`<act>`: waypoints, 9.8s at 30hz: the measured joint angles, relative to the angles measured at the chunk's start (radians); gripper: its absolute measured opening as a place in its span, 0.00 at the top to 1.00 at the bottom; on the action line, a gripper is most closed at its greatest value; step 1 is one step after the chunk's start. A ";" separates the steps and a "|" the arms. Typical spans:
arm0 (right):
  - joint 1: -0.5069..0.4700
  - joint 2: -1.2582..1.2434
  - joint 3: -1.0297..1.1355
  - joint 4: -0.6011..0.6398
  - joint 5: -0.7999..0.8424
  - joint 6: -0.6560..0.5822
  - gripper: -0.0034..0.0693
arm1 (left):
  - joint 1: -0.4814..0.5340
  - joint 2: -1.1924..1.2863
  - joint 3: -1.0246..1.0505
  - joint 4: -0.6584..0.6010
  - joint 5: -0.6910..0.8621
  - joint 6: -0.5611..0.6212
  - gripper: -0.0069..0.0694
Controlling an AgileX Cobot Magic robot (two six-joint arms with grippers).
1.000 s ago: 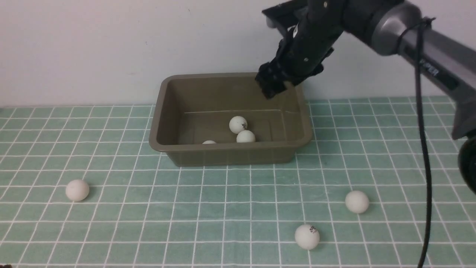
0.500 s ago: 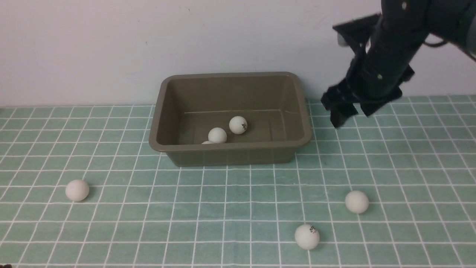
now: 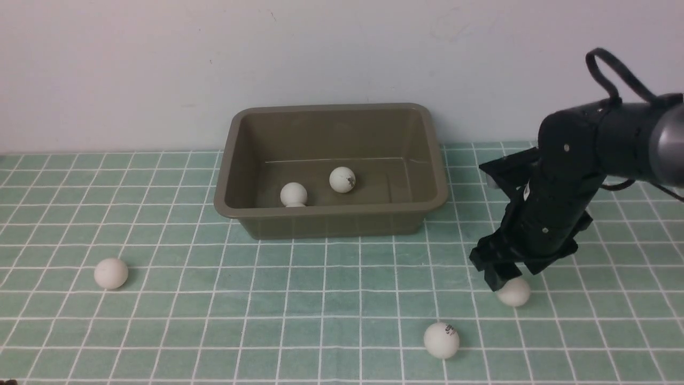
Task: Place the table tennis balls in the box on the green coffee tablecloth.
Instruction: 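Reach for and grasp a ping pong ball on the table, then release the ping pong ball into the bin and lift the gripper away, then reach for and grasp a ping pong ball on the table, then release the ping pong ball into the bin and lift the gripper away, then reach for and grasp a ping pong ball on the table beside the basket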
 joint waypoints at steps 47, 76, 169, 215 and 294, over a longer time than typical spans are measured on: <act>0.000 0.003 -0.078 -0.038 0.077 -0.001 0.53 | 0.000 0.000 0.000 0.000 0.000 0.000 0.91; 0.065 0.199 -0.466 0.284 -0.122 -0.289 0.44 | 0.000 0.000 0.000 0.000 0.000 0.000 0.91; 0.152 0.364 -0.774 0.045 0.027 -0.050 0.47 | 0.000 0.000 -0.001 0.000 0.000 0.000 0.91; -0.178 -0.339 -0.680 0.085 0.287 -0.182 0.97 | 0.000 0.000 0.000 -0.999 -0.325 -0.150 0.91; -0.209 -1.506 0.711 0.160 0.158 -0.157 0.98 | 0.000 1.955 -1.583 0.009 0.829 -0.011 0.58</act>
